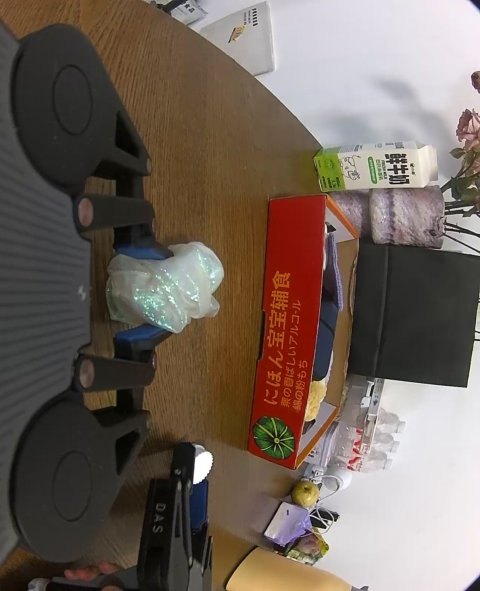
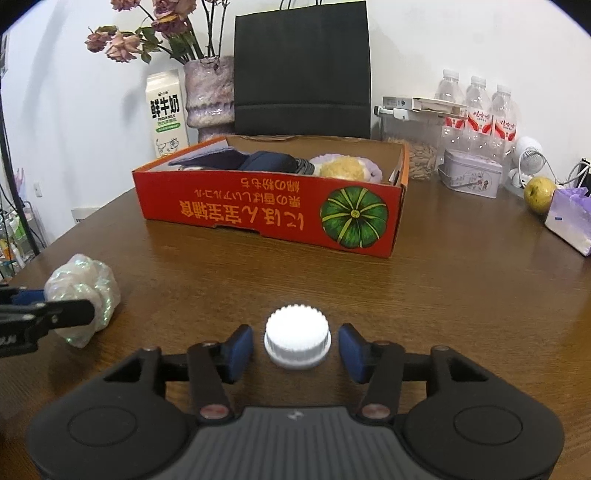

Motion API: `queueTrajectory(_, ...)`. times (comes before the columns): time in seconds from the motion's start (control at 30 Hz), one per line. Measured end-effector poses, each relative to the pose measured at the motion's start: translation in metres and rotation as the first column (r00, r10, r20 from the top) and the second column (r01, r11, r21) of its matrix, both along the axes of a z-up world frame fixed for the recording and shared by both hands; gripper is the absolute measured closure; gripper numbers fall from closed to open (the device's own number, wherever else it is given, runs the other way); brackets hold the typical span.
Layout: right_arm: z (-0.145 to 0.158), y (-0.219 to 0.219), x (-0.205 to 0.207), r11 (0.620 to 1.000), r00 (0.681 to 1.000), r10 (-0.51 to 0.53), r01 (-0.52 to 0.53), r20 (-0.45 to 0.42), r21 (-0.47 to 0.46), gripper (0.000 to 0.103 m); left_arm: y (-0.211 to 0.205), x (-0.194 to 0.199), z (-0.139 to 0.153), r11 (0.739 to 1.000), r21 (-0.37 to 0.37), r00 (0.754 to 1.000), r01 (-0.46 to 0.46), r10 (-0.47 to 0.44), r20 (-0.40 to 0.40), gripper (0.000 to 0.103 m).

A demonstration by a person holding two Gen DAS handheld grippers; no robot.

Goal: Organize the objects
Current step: 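Carry the bottle cap and iridescent bag with both tools over the red box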

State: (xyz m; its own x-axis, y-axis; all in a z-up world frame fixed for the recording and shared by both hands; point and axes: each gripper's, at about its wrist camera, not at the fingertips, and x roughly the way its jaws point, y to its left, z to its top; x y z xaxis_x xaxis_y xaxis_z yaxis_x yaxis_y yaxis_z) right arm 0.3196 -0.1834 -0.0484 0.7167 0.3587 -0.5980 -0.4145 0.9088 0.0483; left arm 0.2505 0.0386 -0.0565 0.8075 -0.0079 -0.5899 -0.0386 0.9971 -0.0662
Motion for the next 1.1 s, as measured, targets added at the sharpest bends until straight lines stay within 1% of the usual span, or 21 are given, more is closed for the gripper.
queueTrajectory(0.03,0.000,0.002,0.001,1.000,1.000,0.000,0.000,0.002,-0.008,0.052,0.000,0.000,0.000,1.000,-0.001,1.000,-0.001,0.001,0.000,0.067)
queueTrajectory(0.13,0.000,0.006,-0.002,1.000,1.000,0.011,-0.010,0.017,-0.027,0.064,0.003,0.001,0.000,1.000,-0.010,1.000,-0.004,0.004,-0.001,0.067)
queueTrajectory(0.3,0.005,0.006,-0.017,0.999,0.996,0.011,-0.008,0.087,-0.040,0.064,0.005,0.000,0.000,1.000,-0.022,1.000,-0.006,0.007,0.005,0.067)
queueTrajectory(0.5,0.016,0.005,-0.029,0.999,0.992,0.037,-0.036,0.120,-0.010,0.064,0.002,-0.003,0.004,1.000,-0.018,1.000,-0.006,0.006,0.020,0.067)
queueTrajectory(0.63,0.028,0.011,-0.035,0.998,0.988,0.062,-0.063,0.143,0.000,0.064,-0.001,0.001,0.017,1.000,-0.002,0.999,-0.020,0.020,0.038,0.067)
queueTrajectory(0.73,0.038,0.013,-0.036,0.997,0.984,0.074,-0.076,0.163,0.006,0.064,-0.005,0.004,0.031,1.000,0.004,0.997,-0.025,0.025,0.069,0.067)
queueTrajectory(0.9,0.050,0.018,-0.032,0.996,0.980,0.082,-0.087,0.179,0.018,0.064,-0.013,0.015,0.051,0.999,0.032,0.994,-0.033,0.029,0.108,0.067)
queueTrajectory(1.1,0.063,0.021,-0.020,0.995,0.977,0.084,-0.091,0.196,0.028,0.064,-0.019,0.031,0.065,0.999,0.030,0.991,-0.041,0.037,0.128,0.067)
